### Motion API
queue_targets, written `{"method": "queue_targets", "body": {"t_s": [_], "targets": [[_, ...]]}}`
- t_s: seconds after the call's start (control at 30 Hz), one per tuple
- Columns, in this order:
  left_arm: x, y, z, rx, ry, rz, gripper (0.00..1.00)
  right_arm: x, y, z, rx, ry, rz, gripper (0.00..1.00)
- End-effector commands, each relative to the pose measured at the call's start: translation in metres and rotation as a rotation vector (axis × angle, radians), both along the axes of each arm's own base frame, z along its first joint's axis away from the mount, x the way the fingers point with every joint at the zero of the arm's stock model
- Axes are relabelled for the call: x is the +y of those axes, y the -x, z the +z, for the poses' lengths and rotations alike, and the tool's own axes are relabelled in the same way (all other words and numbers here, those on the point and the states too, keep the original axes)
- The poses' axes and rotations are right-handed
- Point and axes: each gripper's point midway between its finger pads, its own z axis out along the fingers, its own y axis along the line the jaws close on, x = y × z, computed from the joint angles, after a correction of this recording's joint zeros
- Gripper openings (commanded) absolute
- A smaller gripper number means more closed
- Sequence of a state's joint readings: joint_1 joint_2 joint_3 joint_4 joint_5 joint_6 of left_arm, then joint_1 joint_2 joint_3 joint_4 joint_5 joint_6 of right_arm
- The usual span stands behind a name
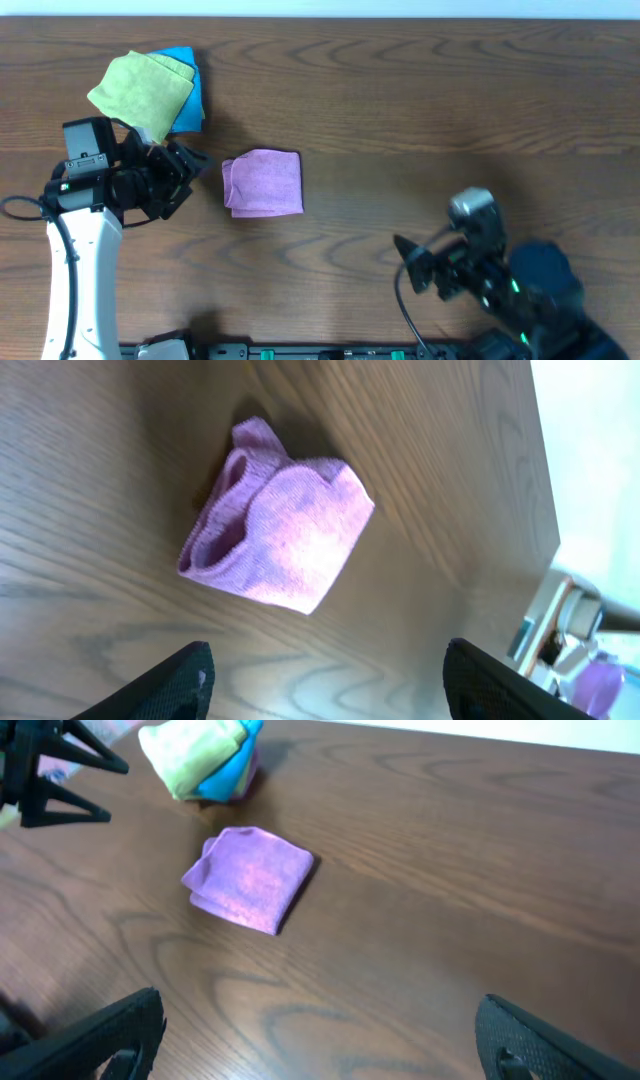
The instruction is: Fold the cloth
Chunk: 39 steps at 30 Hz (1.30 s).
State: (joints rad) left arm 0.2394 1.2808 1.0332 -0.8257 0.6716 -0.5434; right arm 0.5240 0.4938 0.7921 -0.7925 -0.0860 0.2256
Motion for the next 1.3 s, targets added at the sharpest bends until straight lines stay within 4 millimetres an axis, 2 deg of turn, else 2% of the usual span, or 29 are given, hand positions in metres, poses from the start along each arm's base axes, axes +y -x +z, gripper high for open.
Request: {"method": "queue_targets", "body": {"t_s": [0.0,0.1,0.37,0.47,0.6,0.67,0.7,0.83,1.13,1.27], "targets": [[-0.013,0.012,-0.007,0.01,0.056,-0.062,0.75,-0.021,0.006,-0.018,0.024,-0.056,-0.128,0.99],[-0.023,0.031,-0.033,0.067,0.119,-0.075,0.76,-0.038,0.013,-0.024,0.02,-0.058,-0.203,0.99],[-0.034,0.053,-0.088,0.121,0.213,0.019,0.81,-0.04,0.014,-0.028,0.032,-0.046,-0.209,0.99],[-0.036,0.055,-0.11,0.13,0.261,0.094,0.84,-0.04,0.014,-0.028,0.032,-0.045,-0.209,0.99],[-0.035,0.058,-0.127,0.131,0.277,0.152,0.89,-0.039,0.014,-0.028,0.032,-0.046,-0.208,0.99],[-0.035,0.058,-0.133,0.116,0.283,0.173,0.98,-0.039,0.014,-0.028,0.032,-0.046,-0.208,0.99],[-0.033,0.057,-0.136,0.11,0.275,0.19,0.95,-0.039,0.014,-0.028,0.032,-0.046,-0.208,0.99],[-0.024,0.053,-0.143,0.102,0.216,0.229,0.95,-0.039,0.014,-0.028,0.032,-0.046,-0.208,0.99],[-0.037,0.038,-0.145,0.053,0.108,0.225,0.95,-0.039,0.014,-0.028,0.032,-0.046,-0.208,0.99],[-0.034,0.035,-0.148,0.046,0.065,0.253,0.95,-0.039,0.014,-0.028,0.032,-0.046,-0.208,0.99]]}}
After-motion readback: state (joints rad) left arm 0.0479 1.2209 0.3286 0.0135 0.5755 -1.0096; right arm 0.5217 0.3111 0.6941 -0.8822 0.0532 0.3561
